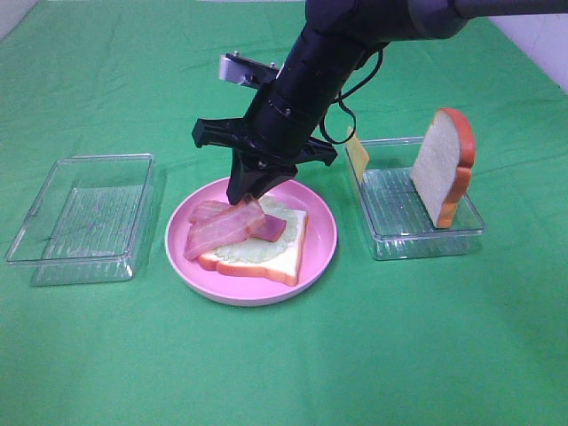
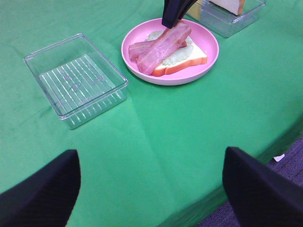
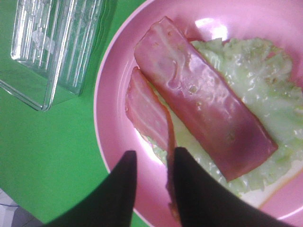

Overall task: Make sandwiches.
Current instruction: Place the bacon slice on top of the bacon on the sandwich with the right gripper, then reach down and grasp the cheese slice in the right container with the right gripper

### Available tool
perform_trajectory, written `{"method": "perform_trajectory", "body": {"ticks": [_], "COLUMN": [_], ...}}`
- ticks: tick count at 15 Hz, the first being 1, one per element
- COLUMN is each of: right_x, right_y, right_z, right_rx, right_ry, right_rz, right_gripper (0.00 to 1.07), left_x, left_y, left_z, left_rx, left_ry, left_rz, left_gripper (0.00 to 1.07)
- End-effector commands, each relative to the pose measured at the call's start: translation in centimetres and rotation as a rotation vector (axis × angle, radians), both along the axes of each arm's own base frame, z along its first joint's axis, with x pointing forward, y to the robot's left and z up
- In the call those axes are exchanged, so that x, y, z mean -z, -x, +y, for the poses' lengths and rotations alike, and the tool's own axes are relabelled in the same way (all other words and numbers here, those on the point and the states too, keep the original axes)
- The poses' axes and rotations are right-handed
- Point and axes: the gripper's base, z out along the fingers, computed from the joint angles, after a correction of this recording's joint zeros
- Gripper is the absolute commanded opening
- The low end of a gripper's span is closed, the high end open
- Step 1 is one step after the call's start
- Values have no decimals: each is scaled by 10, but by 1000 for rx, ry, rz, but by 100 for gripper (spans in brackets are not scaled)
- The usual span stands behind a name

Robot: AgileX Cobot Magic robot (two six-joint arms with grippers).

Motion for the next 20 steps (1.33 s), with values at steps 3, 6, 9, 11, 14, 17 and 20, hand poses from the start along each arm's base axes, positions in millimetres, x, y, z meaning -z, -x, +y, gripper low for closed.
{"method": "perform_trajectory", "body": {"ticks": [3,6,9,11,14,17,20], "right_x": [0,-10,-37,-56,-75,-75,-58], "right_y": [-4,-3,-9,-21,-37,-47,-57], "right_z": [-4,-12,-32,-47,-71,-91,-98], "right_rx": [-2,-17,-29,-14,63,133,158], "right_ry": [50,112,190,220,259,263,280], "right_rz": [-54,-77,-91,-106,-131,-103,-87], "right_gripper": [64,64,64,64,64,62,59], "left_x": [0,0,0,0,0,0,0], "left_y": [1,1,1,1,1,1,1], "left_z": [0,0,0,0,0,0,0], "left_rx": [8,8,8,8,8,8,8], "left_ry": [9,9,9,9,9,9,9], "left_rz": [-9,-9,-9,-9,-9,-9,-9], "left_gripper": [78,78,78,78,78,78,78]}}
